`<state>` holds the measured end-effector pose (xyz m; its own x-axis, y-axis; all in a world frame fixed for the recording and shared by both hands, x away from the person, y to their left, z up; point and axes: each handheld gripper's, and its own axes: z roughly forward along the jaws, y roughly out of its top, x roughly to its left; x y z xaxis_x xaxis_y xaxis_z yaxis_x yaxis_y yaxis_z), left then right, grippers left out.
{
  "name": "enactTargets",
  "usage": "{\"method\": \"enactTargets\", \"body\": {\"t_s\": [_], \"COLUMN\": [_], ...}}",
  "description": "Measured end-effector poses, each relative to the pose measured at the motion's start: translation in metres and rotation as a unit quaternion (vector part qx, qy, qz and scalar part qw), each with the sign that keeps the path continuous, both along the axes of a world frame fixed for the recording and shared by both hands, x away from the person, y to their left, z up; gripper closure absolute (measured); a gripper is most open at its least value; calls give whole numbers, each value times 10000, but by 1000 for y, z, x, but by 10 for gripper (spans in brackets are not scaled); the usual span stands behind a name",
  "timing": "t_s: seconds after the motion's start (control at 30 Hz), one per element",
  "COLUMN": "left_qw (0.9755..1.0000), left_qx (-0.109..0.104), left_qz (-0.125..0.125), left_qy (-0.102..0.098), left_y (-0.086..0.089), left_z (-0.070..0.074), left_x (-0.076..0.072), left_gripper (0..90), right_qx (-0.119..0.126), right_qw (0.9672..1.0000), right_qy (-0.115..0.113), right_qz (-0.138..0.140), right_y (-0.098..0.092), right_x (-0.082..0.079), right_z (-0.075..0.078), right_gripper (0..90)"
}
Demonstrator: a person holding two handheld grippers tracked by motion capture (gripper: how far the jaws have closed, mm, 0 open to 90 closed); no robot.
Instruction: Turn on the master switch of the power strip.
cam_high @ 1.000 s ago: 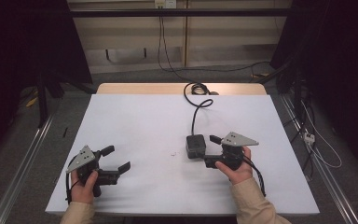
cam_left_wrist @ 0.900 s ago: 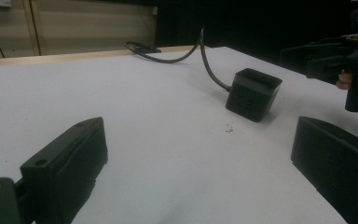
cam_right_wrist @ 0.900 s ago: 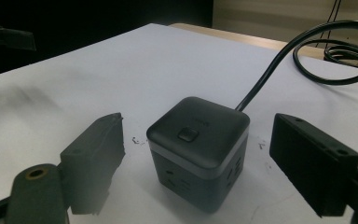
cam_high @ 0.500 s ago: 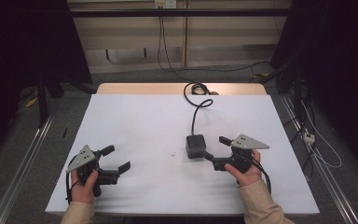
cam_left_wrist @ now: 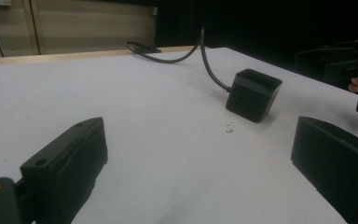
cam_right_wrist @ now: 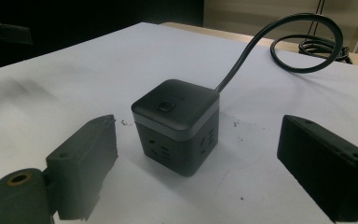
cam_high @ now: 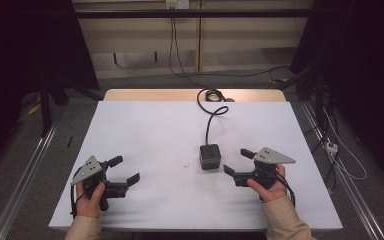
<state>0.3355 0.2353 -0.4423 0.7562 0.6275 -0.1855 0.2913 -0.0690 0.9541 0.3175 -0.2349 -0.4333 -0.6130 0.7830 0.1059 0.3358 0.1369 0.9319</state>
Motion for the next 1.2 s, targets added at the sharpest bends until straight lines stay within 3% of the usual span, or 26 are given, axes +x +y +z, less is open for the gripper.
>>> {"method": "enactTargets", "body": {"t_s": [1.2], "left_qw": [10000], "left_qx": [-25], "left_qz": [24], "left_qy": [9], "left_y": [0], "left_z": [0], "left_x": [-1], "left_gripper": [34], "right_qx": [-139], "right_qw": [9997], "right_qy": [32], "right_qz": [-175], "right_y": [-42], "right_x": [-29], "right_z": [-10], "right_gripper": [91]}}
